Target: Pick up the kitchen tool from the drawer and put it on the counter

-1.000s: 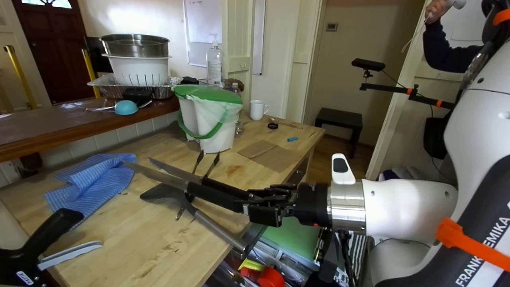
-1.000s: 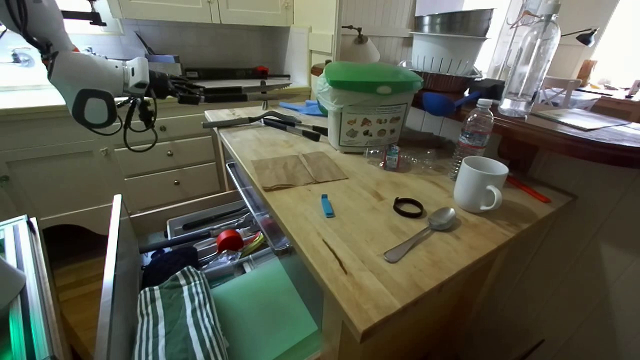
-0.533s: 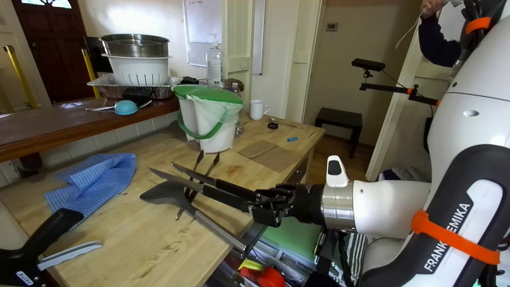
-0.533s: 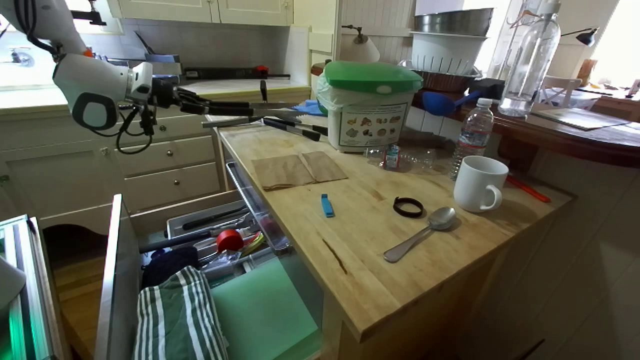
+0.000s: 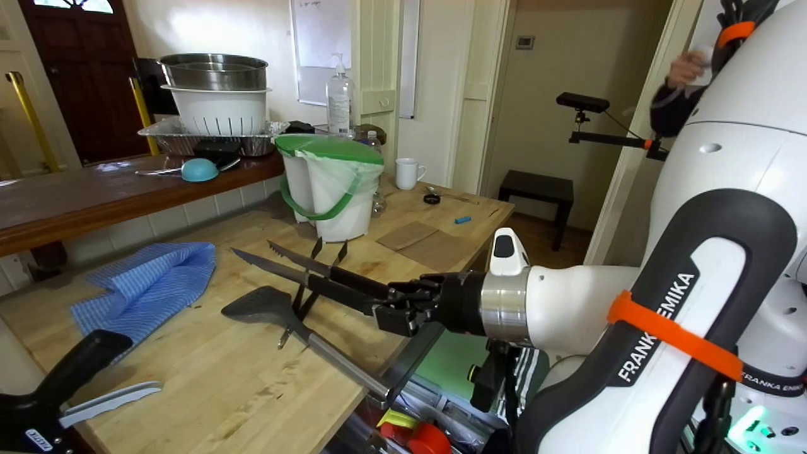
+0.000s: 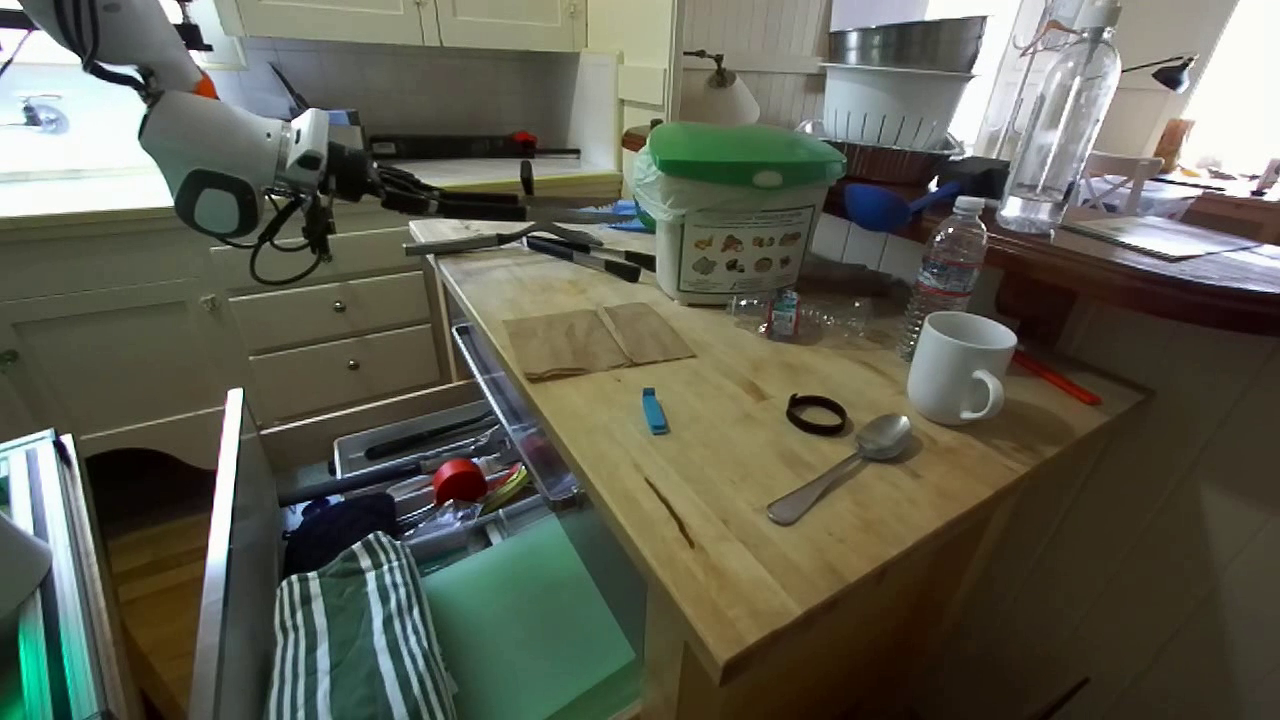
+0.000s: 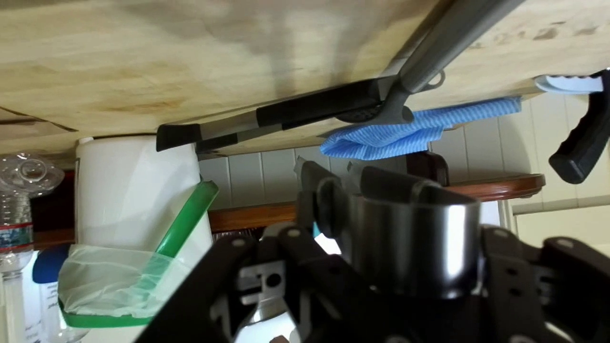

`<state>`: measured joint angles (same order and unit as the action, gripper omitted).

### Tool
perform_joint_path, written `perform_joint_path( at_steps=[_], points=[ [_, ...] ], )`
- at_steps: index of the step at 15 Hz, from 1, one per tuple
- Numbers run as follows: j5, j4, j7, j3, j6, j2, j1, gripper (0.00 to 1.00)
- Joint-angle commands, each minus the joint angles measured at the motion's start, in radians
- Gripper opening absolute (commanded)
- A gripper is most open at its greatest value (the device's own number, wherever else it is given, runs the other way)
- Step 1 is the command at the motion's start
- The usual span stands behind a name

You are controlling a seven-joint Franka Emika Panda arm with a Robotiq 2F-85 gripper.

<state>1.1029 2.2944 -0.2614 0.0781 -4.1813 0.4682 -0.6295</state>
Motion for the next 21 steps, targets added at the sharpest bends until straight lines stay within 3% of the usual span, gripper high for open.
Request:
perform_joint_path(
  at_steps=[1, 2, 6, 7, 8, 9, 16, 17, 21],
  points=[
    [-0.008, 0.004, -0.005, 0.049, -0.014, 0.003, 0.048, 0.64],
    [-0.008, 0.01, -0.003, 0.052, -0.014, 0.003, 0.049, 0.39],
    [-0.072, -0.03, 0.046, 0.05, -0.117, 0.052, 0.064, 0.39],
    [-0.075, -0.054, 0.053, -0.106, -0.041, 0.046, -0.062, 0.39],
    [-0.085, -0.076, 0.045, -0.124, -0.042, 0.063, -0.065, 0.39],
    [-0.103, -0.097, 0.021, -0.023, -0.095, 0.091, 0.044, 0.39],
    [-0.083, -0.217, -0.023, -0.009, 0.039, 0.149, 0.17, 0.39],
    [-0.068, -0.232, -0.042, -0.01, 0.051, 0.158, 0.177, 0.89],
    [0.026, -0.194, -0.096, 0.024, 0.075, 0.112, 0.174, 1.0]
  ],
)
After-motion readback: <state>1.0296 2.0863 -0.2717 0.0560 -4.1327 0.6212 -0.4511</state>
